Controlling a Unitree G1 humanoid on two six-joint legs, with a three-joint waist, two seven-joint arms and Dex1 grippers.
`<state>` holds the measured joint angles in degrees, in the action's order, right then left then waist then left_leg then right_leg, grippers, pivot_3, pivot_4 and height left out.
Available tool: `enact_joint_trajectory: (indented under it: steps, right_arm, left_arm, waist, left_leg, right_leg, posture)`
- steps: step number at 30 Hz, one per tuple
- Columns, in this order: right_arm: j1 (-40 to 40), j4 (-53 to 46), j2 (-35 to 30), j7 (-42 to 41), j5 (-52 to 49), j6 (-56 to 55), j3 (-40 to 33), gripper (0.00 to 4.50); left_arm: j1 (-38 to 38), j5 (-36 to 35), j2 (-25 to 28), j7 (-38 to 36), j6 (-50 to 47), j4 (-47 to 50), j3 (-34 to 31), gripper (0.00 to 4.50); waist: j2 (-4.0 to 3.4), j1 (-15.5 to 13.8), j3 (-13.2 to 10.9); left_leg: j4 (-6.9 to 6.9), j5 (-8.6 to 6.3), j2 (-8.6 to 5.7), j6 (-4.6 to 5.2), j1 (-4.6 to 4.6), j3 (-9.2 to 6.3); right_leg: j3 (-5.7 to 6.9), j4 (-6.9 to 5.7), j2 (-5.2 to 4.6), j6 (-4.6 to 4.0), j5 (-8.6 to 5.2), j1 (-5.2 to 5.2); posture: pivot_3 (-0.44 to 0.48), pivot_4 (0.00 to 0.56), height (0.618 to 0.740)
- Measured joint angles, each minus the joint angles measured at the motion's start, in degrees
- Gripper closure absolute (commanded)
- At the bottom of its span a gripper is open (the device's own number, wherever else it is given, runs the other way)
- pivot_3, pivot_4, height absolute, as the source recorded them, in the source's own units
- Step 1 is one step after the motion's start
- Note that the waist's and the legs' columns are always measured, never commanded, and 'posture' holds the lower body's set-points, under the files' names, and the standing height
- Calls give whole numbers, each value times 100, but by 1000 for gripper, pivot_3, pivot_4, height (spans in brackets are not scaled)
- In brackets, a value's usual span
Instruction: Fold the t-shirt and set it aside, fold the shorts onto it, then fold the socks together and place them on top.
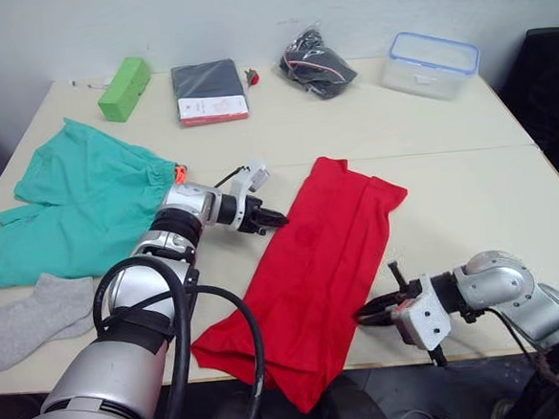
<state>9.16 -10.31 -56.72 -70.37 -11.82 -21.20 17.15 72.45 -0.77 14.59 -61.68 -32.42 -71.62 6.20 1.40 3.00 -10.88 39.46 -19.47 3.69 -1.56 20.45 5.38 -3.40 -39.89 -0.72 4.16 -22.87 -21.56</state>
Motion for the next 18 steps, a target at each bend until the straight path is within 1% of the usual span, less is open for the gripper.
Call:
enact_joint_trajectory:
  steps: [1, 4, 6, 8, 10, 12, 18]
  right_arm:
    - [-157, -231, -154, -38, -190, 240, -106, 2489]
    - [-311, -470, -223, 21, -307, 499, -431, 1547]
    - [-305, -472, -94, 140, -105, 477, -439, 820]
    - [-220, -402, 190, 320, 214, 401, -400, 237]
    - [-66, -285, 496, 503, 481, 401, -328, 237]
    - [78, -150, 640, 587, 791, 347, -179, 237]
    - [321, 173, 796, 547, 1013, -54, -27, 237]
  left_arm:
    - [-6, 5, 8, 2, -1, 9, 1, 4500]
    - [-22, 48, 14, 30, -1, 51, 7, 4500]
    - [-30, 53, 11, 30, 0, 76, 5, 4500]
    - [-35, 56, 10, 32, 2, 86, 0, 4500]
    - [-35, 58, -2, 46, 4, 97, -1, 4500]
    - [-35, 60, -6, 48, 6, 98, -4, 4500]
    - [-36, 115, -6, 93, 5, 100, -6, 4500]
  waist:
    - [0, 6, 0]
    - [9, 18, 4]
    - [11, 15, 5]
    - [11, 14, 5]
    - [11, 8, 4]
    - [11, 4, 4]
    - [31, 23, 17]
  left_leg:
    - [0, 0, 0, 0, 0, 0]
    - [7, 0, 1, -1, -1, 0]
    - [7, 0, 1, -1, -1, 0]
    - [7, 0, 1, -1, -1, 2]
    - [9, 0, 0, -1, -1, 2]
    - [9, 0, 0, -1, -1, 2]
    - [10, 0, 2, -1, -10, 1]
  right_leg:
    - [0, 2, 1, 0, 0, 2]
    - [-1, 0, 3, 0, 0, 4]
    - [-1, 0, 4, 0, 0, 4]
    - [-1, 1, 4, 0, 0, 3]
    - [-2, -1, 3, 0, 0, 2]
    - [-1, -1, 3, 0, 0, 1]
    - [-1, -3, 3, 0, 0, 11]
  posture:
    - [0, 150, 740]
    - [0, 150, 740]
    - [0, 150, 740]
    - [0, 150, 740]
    - [0, 150, 740]
    - [0, 150, 740]
    - [0, 150, 740]
